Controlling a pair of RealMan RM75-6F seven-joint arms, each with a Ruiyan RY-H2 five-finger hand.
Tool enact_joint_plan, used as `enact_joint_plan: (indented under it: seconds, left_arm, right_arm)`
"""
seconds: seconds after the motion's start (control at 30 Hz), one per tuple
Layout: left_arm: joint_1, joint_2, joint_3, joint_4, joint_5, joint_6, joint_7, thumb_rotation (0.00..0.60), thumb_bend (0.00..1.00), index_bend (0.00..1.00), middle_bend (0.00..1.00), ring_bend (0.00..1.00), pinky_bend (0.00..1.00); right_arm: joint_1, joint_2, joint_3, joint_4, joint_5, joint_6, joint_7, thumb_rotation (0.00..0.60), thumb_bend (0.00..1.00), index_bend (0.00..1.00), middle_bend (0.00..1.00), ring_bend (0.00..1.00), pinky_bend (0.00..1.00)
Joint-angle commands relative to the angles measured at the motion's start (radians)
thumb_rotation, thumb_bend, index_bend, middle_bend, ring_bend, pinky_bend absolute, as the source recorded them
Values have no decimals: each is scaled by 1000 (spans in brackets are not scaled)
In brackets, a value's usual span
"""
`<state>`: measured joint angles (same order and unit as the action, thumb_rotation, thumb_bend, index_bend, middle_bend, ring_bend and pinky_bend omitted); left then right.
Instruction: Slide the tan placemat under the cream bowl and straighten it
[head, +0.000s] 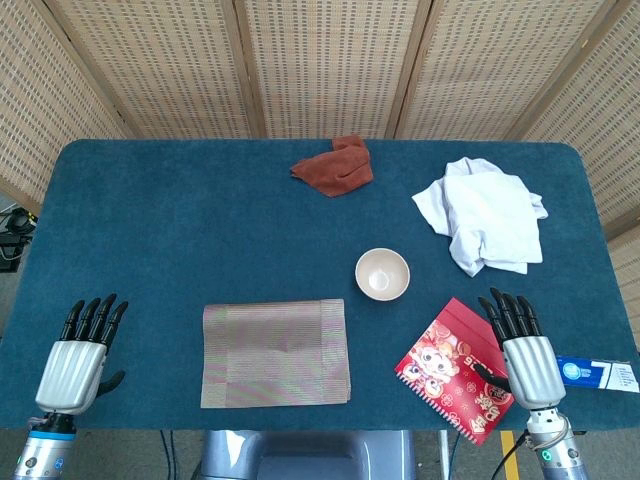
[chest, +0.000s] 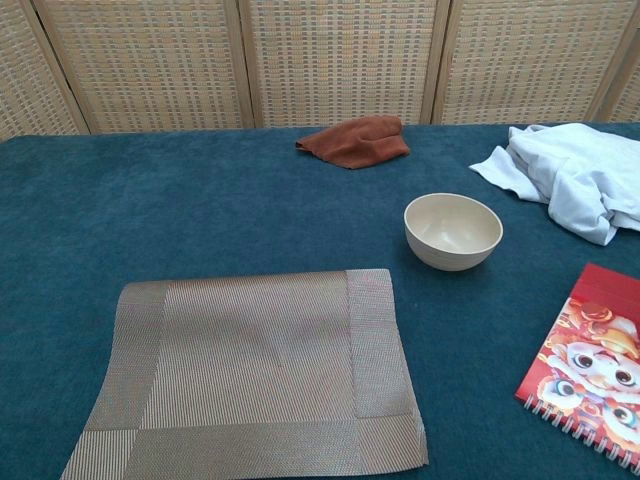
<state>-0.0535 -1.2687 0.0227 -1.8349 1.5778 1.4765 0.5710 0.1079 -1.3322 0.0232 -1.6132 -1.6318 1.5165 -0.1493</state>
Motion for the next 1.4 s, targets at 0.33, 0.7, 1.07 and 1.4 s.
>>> enact_joint_plan:
  seconds: [0.33, 0.7, 1.07, 1.4]
  left_arm:
    - [1, 4, 6, -8, 12, 5, -5, 600, 0, 0, 0, 0, 0]
    - [-4, 5, 18, -10, 22, -9, -12, 600, 0, 0, 0, 0, 0]
    - [-19, -36, 88, 118, 157, -27, -146, 600, 16, 42, 0, 0, 0]
    - [-11, -141, 154, 282, 249, -45, -177, 600, 182, 11, 0, 0, 0]
  right_arm:
    - [1, 4, -4, -13, 4, -11, -10, 600, 213, 37, 0, 0, 0]
    - [2, 3, -5, -12, 8, -18, -11, 600, 213, 39, 0, 0, 0]
    - [2, 2, -9, -14, 1, -18, -12, 600, 213, 47, 0, 0, 0]
    - [-2, 5, -12, -21, -8, -9, -16, 600, 213, 47, 0, 0, 0]
